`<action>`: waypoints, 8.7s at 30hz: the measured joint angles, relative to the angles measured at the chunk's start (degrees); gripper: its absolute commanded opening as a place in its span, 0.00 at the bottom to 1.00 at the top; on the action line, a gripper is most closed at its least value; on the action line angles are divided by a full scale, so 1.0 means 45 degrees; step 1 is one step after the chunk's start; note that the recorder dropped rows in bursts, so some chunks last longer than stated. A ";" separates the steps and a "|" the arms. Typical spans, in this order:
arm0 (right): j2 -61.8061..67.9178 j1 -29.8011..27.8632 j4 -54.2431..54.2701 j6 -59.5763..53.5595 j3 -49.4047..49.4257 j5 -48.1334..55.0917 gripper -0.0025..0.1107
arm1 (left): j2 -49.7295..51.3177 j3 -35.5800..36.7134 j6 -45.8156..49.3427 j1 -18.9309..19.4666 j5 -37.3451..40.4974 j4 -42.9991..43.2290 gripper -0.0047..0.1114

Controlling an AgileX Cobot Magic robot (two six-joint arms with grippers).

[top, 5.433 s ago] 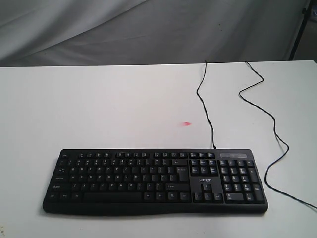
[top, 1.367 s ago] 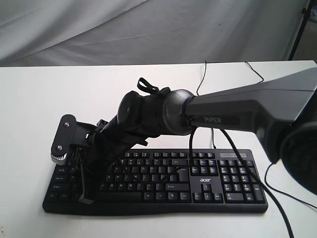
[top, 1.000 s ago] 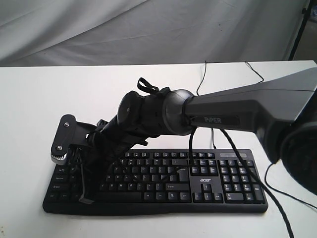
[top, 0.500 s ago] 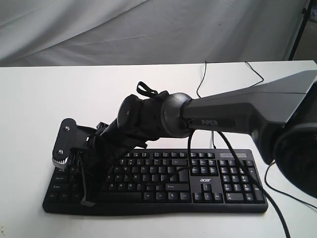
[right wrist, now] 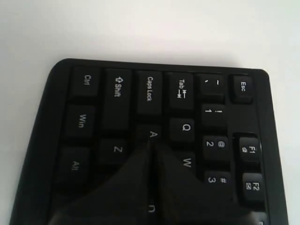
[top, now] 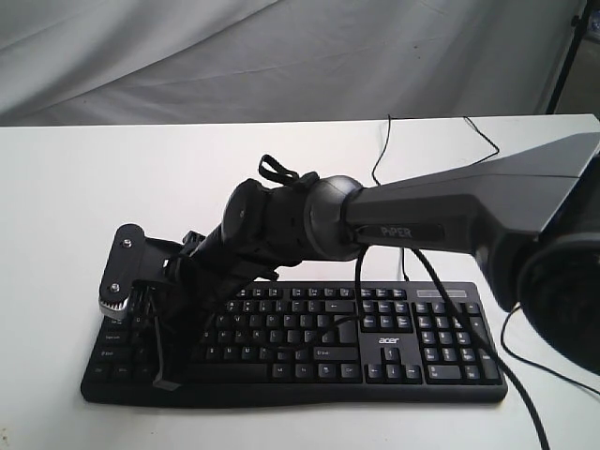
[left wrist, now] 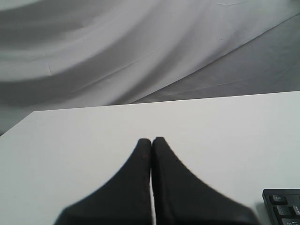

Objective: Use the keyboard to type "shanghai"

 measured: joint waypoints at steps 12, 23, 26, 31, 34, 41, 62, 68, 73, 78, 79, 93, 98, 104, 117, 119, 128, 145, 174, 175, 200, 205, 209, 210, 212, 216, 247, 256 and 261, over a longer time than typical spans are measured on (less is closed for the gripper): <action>-0.0704 0.0000 -0.0058 0.0000 0.0000 0.0377 0.02 | 0.0000 0.0000 0.0000 0.0000 0.0000 0.0000 0.05; -0.0736 -0.0113 -0.0590 0.0575 0.0000 0.0865 0.02 | 0.0000 0.0000 0.0000 0.0000 0.0000 0.0000 0.05; -0.0736 -0.0308 -0.0702 0.0603 0.0000 0.1304 0.02 | 0.0000 0.0000 0.0000 0.0000 0.0000 0.0000 0.05; -0.0953 -0.0585 -0.0944 0.0728 0.0321 0.1423 0.02 | 0.0000 0.0000 0.0000 0.0000 0.0000 0.0000 0.05; -0.1284 -0.0708 -0.1021 0.0728 0.0920 0.1162 0.02 | 0.0000 0.0000 0.0000 0.0000 0.0000 0.0000 0.05; -0.2176 -0.1029 -0.1162 0.0696 0.2126 0.0237 0.02 | 0.0000 0.0000 0.0000 0.0000 0.0000 0.0000 0.05; -0.2357 -0.1620 -0.0880 0.0012 0.2493 0.1109 0.02 | 0.0000 0.0000 0.0000 0.0000 0.0000 0.0000 0.05; -0.2357 -0.1620 -0.0778 -0.0122 0.2493 0.1202 0.02 | 0.0000 0.0000 0.0000 0.0000 0.0000 0.0000 0.05; -0.2357 -0.1620 -0.0724 -0.0367 0.2493 0.1242 0.02 | 0.0000 0.0000 0.0000 0.0000 0.0000 0.0000 0.05; -0.2058 -0.1620 -0.0242 -0.0982 0.2493 0.1264 0.02 | 0.0000 0.0000 0.0000 0.0000 0.0000 0.0000 0.05; -0.2004 -0.1620 -0.0247 -0.1060 0.2513 0.1264 0.02 | 0.0000 0.0000 0.0000 0.0000 0.0000 0.0000 0.05; -0.1993 -0.1620 -0.0170 -0.1294 0.2566 0.1433 0.02 | 0.0000 0.0000 0.0000 0.0000 0.0000 0.0000 0.05; -0.1993 -0.1620 -0.0170 -0.1322 0.2566 0.1433 0.02 | 0.0000 0.0000 0.0000 0.0000 0.0000 0.0000 0.05; -0.1993 -0.1620 -0.0170 -0.1322 0.2566 0.1433 0.02 | 0.0000 0.0000 0.0000 0.0000 0.0000 0.0000 0.05; -0.1704 -0.1620 0.0026 -0.1610 0.2566 0.1433 0.02 | 0.0000 0.0000 0.0000 0.0000 0.0000 0.0000 0.05; -0.1704 -0.1620 0.0049 -0.1610 0.2566 0.1433 0.02 | 0.0000 0.0000 0.0000 0.0000 0.0000 0.0000 0.05; -0.1599 -0.1620 -0.0001 -0.1610 0.2566 0.1433 0.02 | 0.0000 0.0000 0.0000 0.0000 0.0000 0.0000 0.05; -0.2188 -0.1441 0.0263 -0.1304 0.2566 0.0690 0.02 | 0.0000 0.0000 0.0000 0.0000 0.0000 0.0000 0.05; -0.0083 0.0474 0.0593 0.0728 -0.0588 -0.0429 0.02 | 0.0000 0.0000 0.0000 0.0000 0.0000 0.0000 0.05; -0.0052 0.0498 0.0561 0.0803 -0.0646 -0.0429 0.02 | 0.0000 0.0000 0.0000 0.0000 0.0000 0.0000 0.05; 0.0357 0.0498 0.0001 0.1171 -0.0643 -0.0429 0.02 | 0.0000 0.0000 0.0000 0.0000 0.0000 0.0000 0.05; 0.0357 0.0498 0.0001 0.1171 -0.0643 -0.0429 0.02 | 0.0000 0.0000 0.0000 0.0000 0.0000 0.0000 0.05; 0.0408 0.0498 -0.0050 0.1188 -0.0643 -0.0429 0.02 | 0.0000 0.0000 0.0000 0.0000 0.0000 0.0000 0.05; 0.0450 0.0498 -0.0050 0.1188 -0.0643 -0.0429 0.02 | 0.0000 0.0000 0.0000 0.0000 0.0000 0.0000 0.05; 0.0505 0.0498 -0.0050 0.1188 -0.0651 -0.0479 0.02 | 0.0000 0.0000 0.0000 0.0000 0.0000 0.0000 0.05; 0.0505 0.0498 -0.0050 0.1188 -0.0675 -0.0508 0.02 | 0.0000 0.0000 0.0000 0.0000 0.0000 0.0000 0.05; -0.2403 -0.0030 -0.1318 0.1190 0.2032 -0.0339 0.02 | 0.0000 0.0000 0.0000 0.0000 0.0000 0.0000 0.05; -0.2913 -0.1208 0.1047 -0.1808 0.3685 -0.0146 0.02 | 0.0000 0.0000 0.0000 0.0000 0.0000 0.0000 0.05; -0.2962 -0.1539 0.2307 -0.2960 0.4167 0.0433 0.02 | 0.0000 0.0000 0.0000 0.0000 0.0000 0.0000 0.05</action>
